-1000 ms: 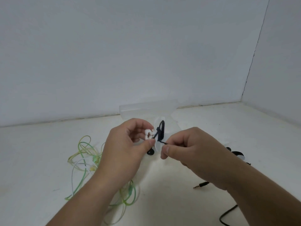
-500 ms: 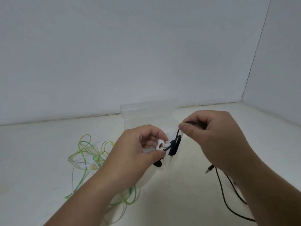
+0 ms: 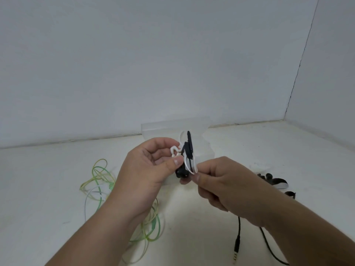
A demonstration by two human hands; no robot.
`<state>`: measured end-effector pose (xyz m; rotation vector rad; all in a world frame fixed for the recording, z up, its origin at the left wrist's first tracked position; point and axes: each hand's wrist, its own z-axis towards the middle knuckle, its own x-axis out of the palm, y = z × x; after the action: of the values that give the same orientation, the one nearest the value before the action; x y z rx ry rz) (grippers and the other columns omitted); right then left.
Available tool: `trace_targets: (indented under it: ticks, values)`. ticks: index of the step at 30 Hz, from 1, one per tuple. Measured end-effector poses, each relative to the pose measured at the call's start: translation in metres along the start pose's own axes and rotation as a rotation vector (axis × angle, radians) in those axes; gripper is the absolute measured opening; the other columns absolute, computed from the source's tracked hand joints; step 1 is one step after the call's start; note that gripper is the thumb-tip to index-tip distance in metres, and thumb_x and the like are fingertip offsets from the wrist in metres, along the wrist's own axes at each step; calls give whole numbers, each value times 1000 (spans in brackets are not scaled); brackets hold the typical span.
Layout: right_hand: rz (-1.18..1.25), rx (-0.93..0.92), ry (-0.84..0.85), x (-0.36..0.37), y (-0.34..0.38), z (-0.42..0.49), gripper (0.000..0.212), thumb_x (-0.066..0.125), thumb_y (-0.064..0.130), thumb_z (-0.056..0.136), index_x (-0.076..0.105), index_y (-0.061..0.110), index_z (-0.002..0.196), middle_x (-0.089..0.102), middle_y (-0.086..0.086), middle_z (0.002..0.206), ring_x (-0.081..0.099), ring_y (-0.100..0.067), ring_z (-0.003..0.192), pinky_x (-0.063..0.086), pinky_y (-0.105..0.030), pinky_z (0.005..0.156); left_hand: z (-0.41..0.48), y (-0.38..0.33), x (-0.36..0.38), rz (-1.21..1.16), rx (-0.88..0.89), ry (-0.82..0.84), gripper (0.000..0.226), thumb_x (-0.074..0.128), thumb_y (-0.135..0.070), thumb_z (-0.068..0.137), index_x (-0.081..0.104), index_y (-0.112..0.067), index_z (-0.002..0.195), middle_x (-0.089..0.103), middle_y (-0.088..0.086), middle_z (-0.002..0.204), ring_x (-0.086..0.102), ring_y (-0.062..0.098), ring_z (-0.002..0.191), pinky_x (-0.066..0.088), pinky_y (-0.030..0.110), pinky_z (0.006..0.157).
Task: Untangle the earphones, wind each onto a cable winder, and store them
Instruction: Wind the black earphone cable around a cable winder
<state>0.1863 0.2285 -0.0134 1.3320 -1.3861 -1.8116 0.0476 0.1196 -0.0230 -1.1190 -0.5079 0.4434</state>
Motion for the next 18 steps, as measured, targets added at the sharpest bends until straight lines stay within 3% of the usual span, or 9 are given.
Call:
trace_targets:
  ticks: [2,5,8,11,14,18]
  values:
    - [-33,16,22,-2,-1,-1,27,52,27,102,76,20,92,44,6,54,35,-8,45,29,-17,46,0,0,1,3,-9,-38,25,78,-5,70,71,-11,93,73,11,81,69,18,69,54,23,67]
    - [-127,5,-15,-3,2,-3,25,55,32,99,78,24,94,50,18,47,48,4,44,31,-7,49,1,1,1,27,-5,-61,29,85,-9,66,72,-13,92,73,10,82,69,17,71,54,22,69]
    - [-163,-51,-88,-6,6,-5,26,59,32,95,79,23,83,45,10,47,43,-4,42,28,-8,45,3,1,-2,60,17,-76,24,77,-11,67,73,-15,90,74,11,84,70,21,74,55,24,70]
    - [-149,-60,-137,-8,5,-5,29,58,33,94,77,22,74,37,-5,58,32,-19,51,26,-20,46,4,0,-3,53,26,-78,22,75,-10,67,73,-17,89,73,8,81,69,19,72,55,23,69]
    - [-161,-49,-71,-7,5,-4,34,55,32,97,76,18,75,42,13,48,42,-2,43,29,-11,47,3,-1,-3,72,21,-71,25,79,-2,71,72,-11,93,73,9,80,68,19,70,54,23,67]
    - [-190,-112,-7,-3,6,-4,36,51,35,100,75,19,78,42,12,51,42,0,44,31,-9,49,-1,-1,0,268,67,-87,27,79,4,76,74,-19,89,72,3,79,66,16,69,56,23,69]
